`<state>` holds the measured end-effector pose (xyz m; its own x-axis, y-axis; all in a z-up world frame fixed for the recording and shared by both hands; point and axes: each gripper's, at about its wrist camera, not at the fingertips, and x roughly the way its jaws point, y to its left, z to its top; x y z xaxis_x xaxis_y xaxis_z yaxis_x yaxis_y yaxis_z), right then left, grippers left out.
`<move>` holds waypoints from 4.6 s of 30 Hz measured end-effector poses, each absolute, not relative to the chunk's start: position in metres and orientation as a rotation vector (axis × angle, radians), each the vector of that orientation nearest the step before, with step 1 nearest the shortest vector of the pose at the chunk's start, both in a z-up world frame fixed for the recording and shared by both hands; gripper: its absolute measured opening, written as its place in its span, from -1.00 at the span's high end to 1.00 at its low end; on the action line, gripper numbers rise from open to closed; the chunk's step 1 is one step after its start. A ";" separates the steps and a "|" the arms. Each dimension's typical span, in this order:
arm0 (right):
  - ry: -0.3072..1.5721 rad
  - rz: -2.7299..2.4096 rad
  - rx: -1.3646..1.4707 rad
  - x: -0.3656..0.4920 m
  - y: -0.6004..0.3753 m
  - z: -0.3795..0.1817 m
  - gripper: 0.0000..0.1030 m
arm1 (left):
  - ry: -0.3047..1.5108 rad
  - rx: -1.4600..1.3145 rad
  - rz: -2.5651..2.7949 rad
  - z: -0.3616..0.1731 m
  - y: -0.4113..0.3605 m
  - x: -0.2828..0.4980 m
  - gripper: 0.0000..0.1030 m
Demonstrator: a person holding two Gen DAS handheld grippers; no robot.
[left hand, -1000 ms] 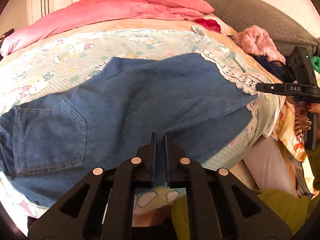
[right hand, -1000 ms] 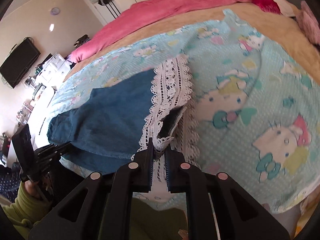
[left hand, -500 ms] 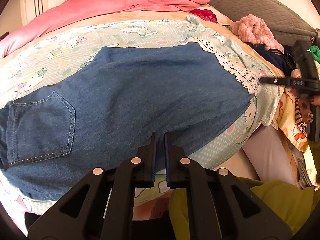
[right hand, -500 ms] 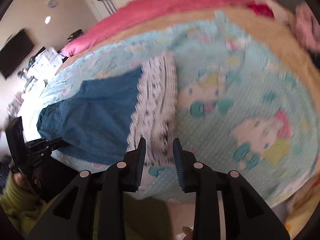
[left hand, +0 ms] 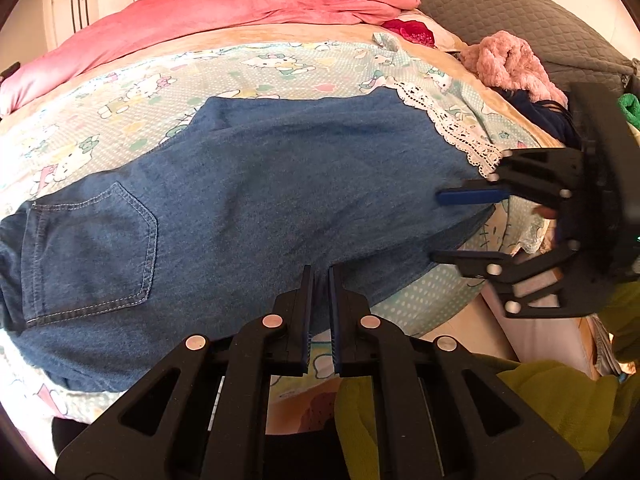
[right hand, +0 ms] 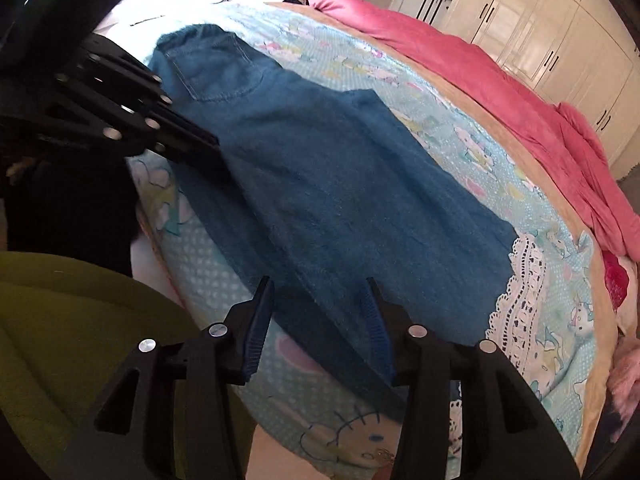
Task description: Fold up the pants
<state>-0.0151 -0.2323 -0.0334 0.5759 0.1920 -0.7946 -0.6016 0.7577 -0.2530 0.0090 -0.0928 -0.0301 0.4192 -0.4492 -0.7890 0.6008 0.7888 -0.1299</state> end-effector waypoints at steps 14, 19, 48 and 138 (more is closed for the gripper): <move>0.944 0.608 -0.394 -0.020 -0.258 -0.034 0.83 | 0.999 0.181 -0.709 -0.045 -0.091 0.003 0.94; 0.909 0.637 -0.302 -0.022 -0.276 -0.008 0.45 | 0.992 0.168 -0.714 -0.040 -0.087 0.002 0.93; 1.003 0.316 -0.043 0.009 -0.355 -0.033 -0.06 | 0.940 0.002 -0.236 -0.031 0.044 0.048 -0.43; 0.728 0.249 -0.131 0.031 -0.311 0.012 -0.82 | 0.840 0.132 -0.280 0.002 -0.033 0.061 -0.81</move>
<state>0.0313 -0.3108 0.0124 0.7189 0.1791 -0.6717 -0.2694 0.9625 -0.0317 0.0606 -0.0332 0.0016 0.6336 -0.1919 -0.7495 0.2959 0.9552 0.0056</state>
